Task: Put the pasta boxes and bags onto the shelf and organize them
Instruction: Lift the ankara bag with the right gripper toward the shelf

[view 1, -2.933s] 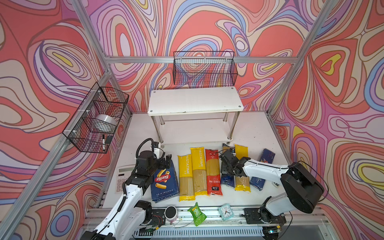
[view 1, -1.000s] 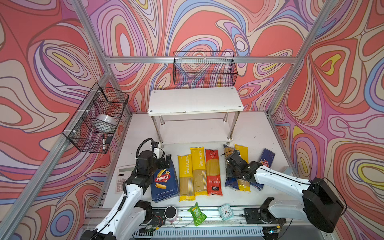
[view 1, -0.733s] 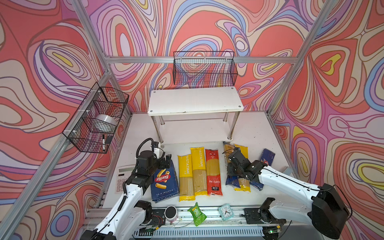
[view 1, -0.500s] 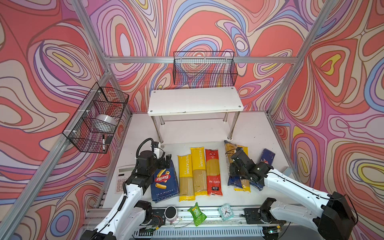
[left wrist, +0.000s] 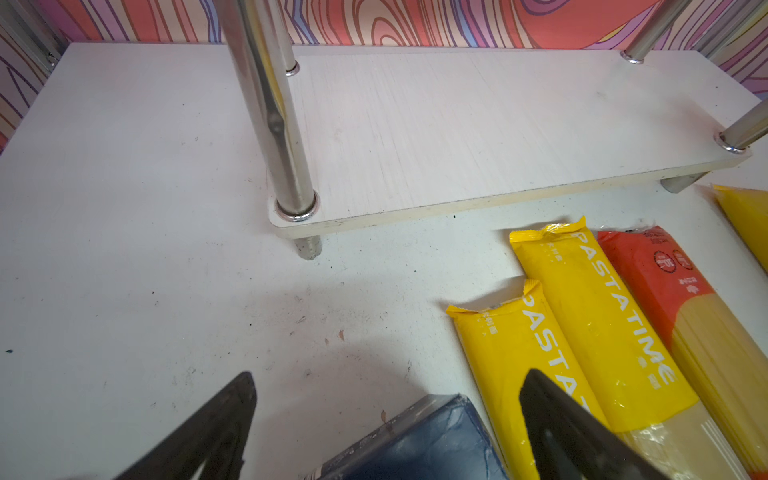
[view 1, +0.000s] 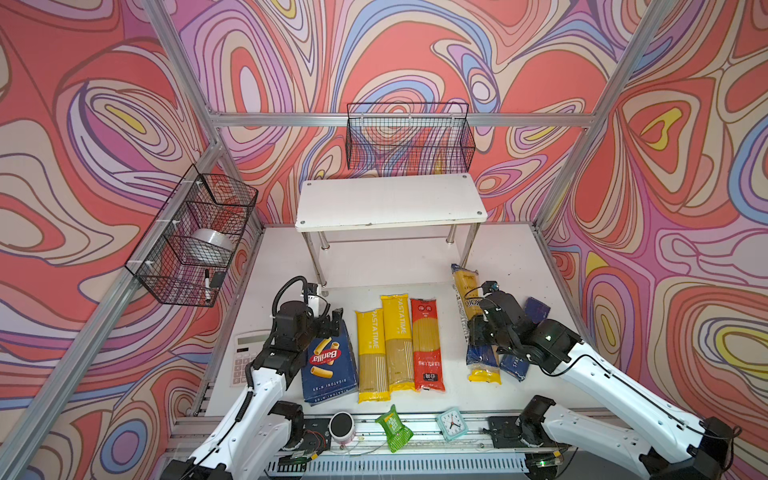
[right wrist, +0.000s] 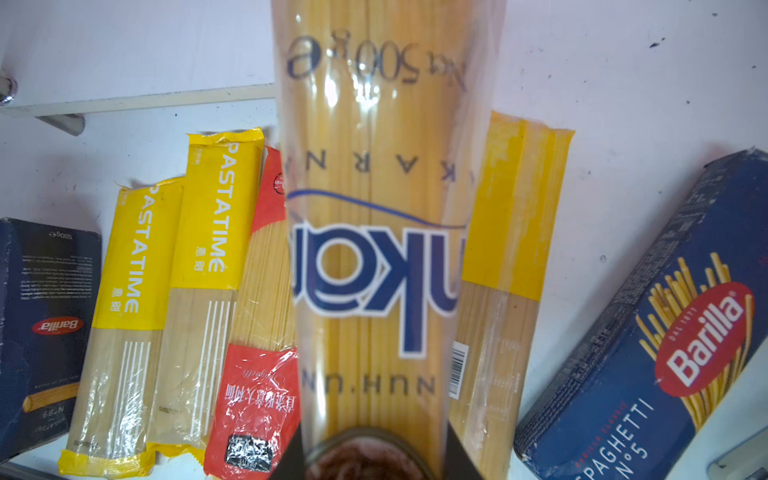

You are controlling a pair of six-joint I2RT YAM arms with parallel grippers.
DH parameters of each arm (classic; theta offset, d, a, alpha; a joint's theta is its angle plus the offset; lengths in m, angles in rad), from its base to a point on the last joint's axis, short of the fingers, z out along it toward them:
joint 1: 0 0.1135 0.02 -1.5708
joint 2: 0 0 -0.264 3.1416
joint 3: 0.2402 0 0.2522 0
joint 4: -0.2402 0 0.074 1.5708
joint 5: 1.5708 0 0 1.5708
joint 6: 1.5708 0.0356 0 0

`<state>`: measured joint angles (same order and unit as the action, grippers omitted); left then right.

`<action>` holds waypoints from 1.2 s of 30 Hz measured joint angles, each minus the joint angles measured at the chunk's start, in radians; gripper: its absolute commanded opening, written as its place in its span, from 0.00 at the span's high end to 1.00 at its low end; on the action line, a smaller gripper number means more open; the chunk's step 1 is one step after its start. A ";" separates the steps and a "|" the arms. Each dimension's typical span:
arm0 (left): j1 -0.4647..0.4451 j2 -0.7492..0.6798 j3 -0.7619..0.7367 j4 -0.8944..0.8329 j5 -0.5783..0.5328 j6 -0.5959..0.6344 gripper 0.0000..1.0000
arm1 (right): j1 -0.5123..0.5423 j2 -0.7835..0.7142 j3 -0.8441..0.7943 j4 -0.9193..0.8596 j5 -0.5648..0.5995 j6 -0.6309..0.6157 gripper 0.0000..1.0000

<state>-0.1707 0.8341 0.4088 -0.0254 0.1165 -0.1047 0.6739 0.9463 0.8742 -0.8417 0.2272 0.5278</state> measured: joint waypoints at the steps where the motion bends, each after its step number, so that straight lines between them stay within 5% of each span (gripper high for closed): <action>1: 0.000 0.000 0.000 0.000 0.001 0.000 0.00 | 0.000 0.001 0.006 -0.003 0.000 -0.007 1.00; 17: 0.000 -0.011 -0.001 0.000 0.014 0.000 0.00 | 0.000 0.016 0.109 -0.060 -0.029 -0.137 1.00; 36: 0.000 -0.015 -0.002 0.000 0.014 0.000 0.00 | 0.000 0.026 0.439 -0.221 0.053 -0.183 1.00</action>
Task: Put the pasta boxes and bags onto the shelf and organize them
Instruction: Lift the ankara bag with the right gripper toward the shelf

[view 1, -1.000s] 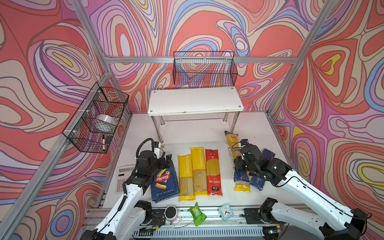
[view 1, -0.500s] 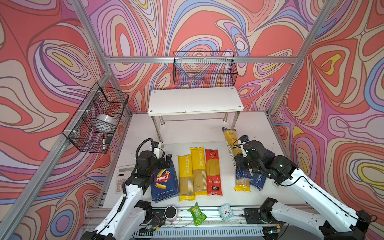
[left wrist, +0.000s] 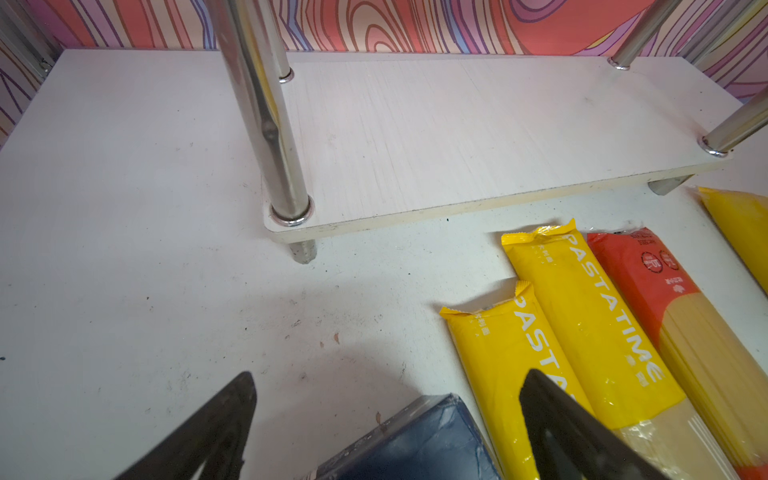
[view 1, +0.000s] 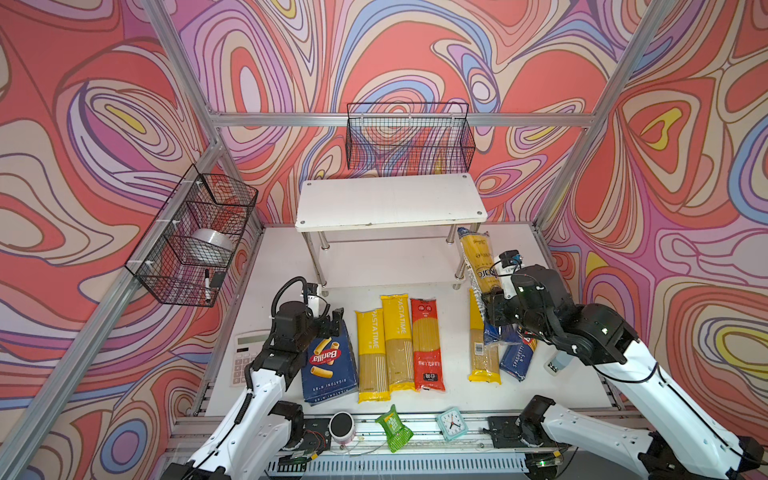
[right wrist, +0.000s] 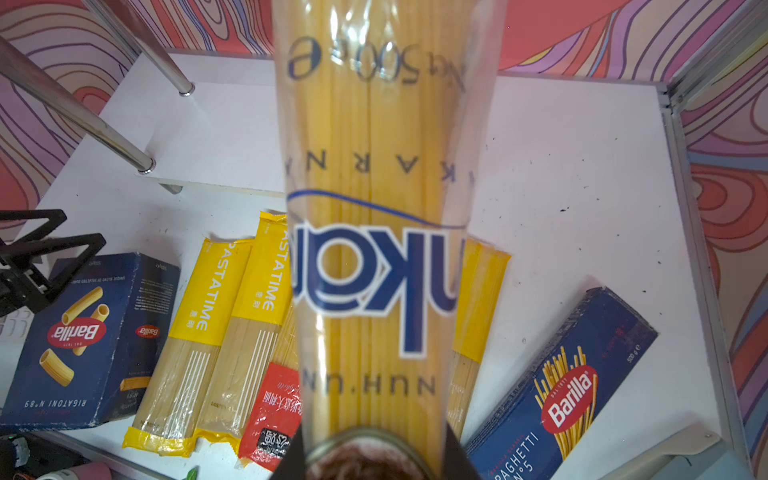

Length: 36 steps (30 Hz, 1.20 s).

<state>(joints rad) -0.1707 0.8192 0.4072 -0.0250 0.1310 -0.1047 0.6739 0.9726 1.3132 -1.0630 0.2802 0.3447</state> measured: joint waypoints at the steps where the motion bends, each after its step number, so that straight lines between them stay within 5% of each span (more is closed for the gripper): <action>1: 0.000 0.000 0.000 0.000 0.000 0.000 0.00 | 0.000 0.011 0.018 -0.005 0.002 -0.004 1.00; 27: 0.000 -0.006 -0.004 0.000 0.000 0.000 0.00 | -0.012 0.309 0.433 -0.090 0.068 -0.115 1.00; 36: 0.000 -0.006 -0.004 0.000 0.003 0.000 0.00 | -0.174 0.433 0.597 -0.097 -0.032 -0.146 1.00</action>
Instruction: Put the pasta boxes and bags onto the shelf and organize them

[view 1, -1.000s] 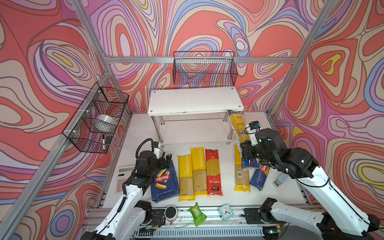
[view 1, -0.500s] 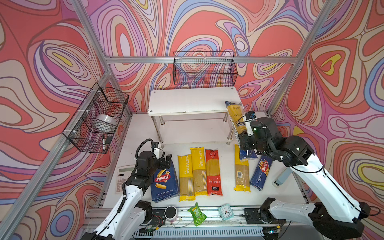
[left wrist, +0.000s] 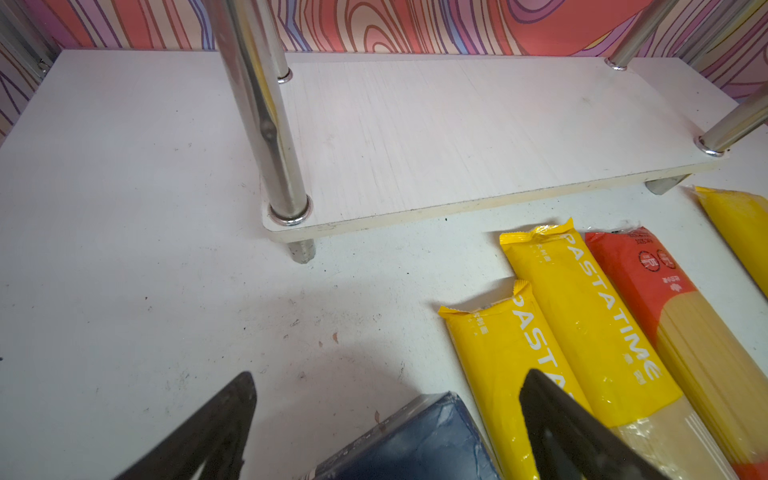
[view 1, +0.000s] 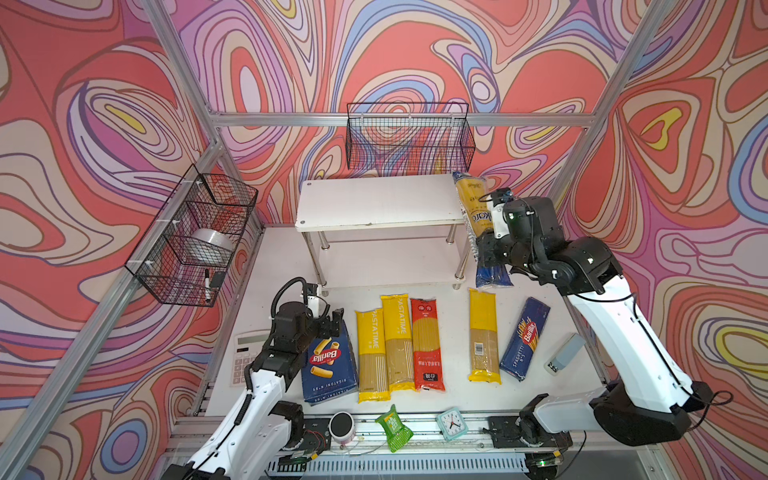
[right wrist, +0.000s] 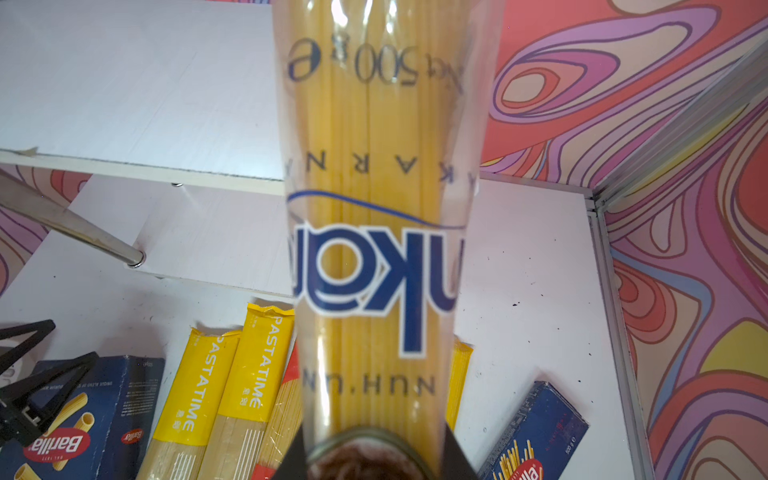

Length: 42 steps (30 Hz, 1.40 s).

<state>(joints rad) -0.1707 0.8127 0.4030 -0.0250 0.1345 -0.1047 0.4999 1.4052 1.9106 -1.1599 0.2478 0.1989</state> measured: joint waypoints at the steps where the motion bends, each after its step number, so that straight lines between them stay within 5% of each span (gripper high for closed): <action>1: 0.000 0.000 0.000 0.000 0.000 0.000 0.00 | -0.023 0.017 0.014 0.000 -0.013 -0.003 1.00; 20: 0.000 -0.001 0.000 0.000 0.019 0.001 0.00 | -0.100 0.276 0.319 -0.003 -0.161 -0.046 1.00; 37: 0.000 -0.003 -0.001 0.000 0.019 0.001 0.00 | -0.148 0.373 0.380 0.002 -0.186 -0.060 1.00; 42: 0.000 0.004 -0.001 0.000 0.019 0.001 0.00 | -0.165 0.375 0.380 0.000 -0.185 -0.060 0.91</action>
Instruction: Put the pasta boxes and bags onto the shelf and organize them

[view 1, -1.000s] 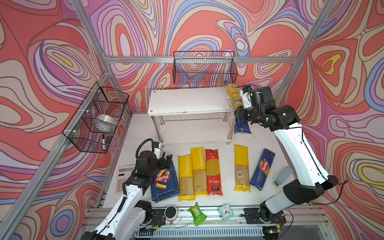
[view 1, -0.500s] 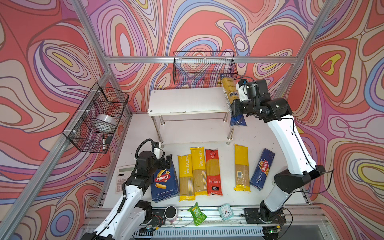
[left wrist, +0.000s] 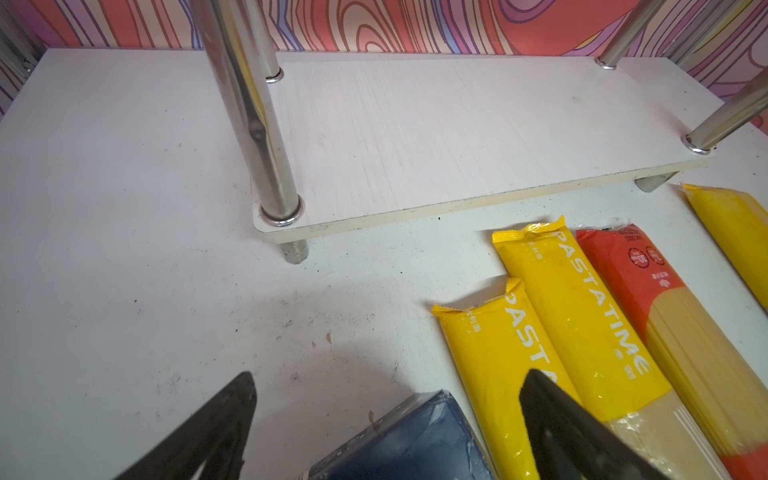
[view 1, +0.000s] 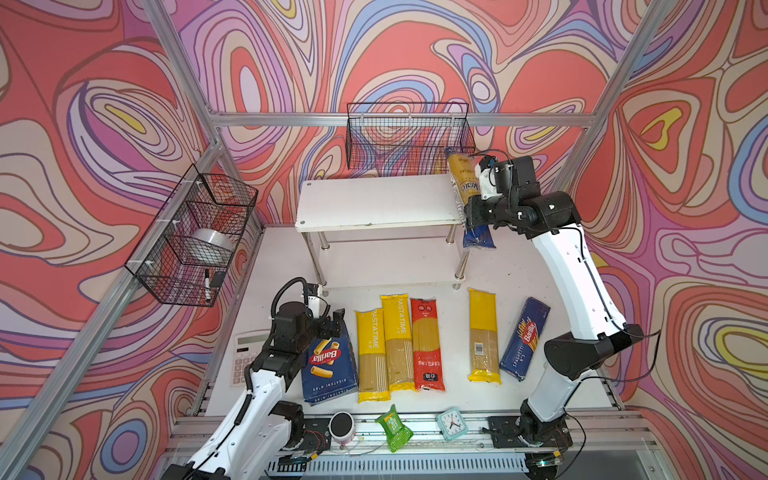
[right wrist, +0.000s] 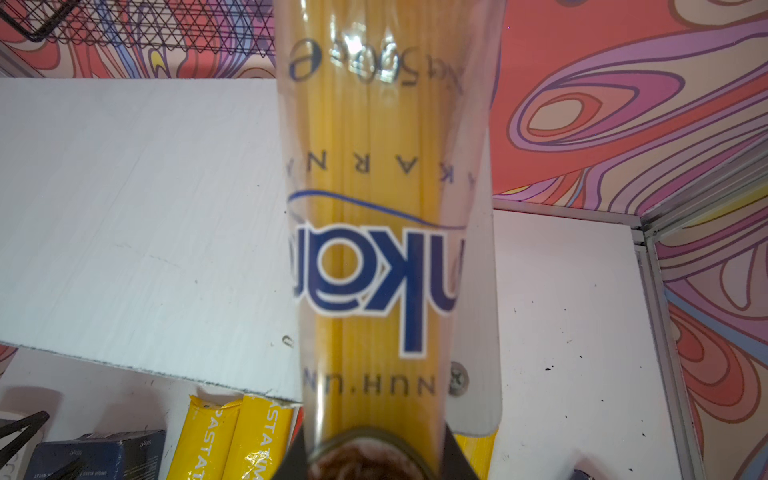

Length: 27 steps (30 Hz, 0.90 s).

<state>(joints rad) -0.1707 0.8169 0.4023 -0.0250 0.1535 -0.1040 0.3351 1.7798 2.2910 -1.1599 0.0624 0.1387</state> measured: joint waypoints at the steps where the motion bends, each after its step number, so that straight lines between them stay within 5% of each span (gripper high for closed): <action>1: 0.000 0.004 0.000 0.000 0.000 0.000 0.00 | -0.003 0.003 0.001 0.000 0.000 0.000 0.90; 6: 0.000 0.009 0.000 0.000 0.000 0.000 0.00 | -0.007 0.017 0.014 0.015 0.000 0.003 0.82; 12: 0.000 0.010 0.000 0.000 0.007 0.003 0.00 | -0.013 0.029 0.016 0.043 -0.013 0.016 0.57; 27: 0.000 0.009 0.000 0.000 0.007 0.003 0.00 | -0.014 0.040 0.049 0.089 -0.011 0.019 0.49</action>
<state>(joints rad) -0.1707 0.8261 0.4023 -0.0250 0.1608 -0.1005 0.3210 1.8194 2.3398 -1.0714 0.0517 0.1577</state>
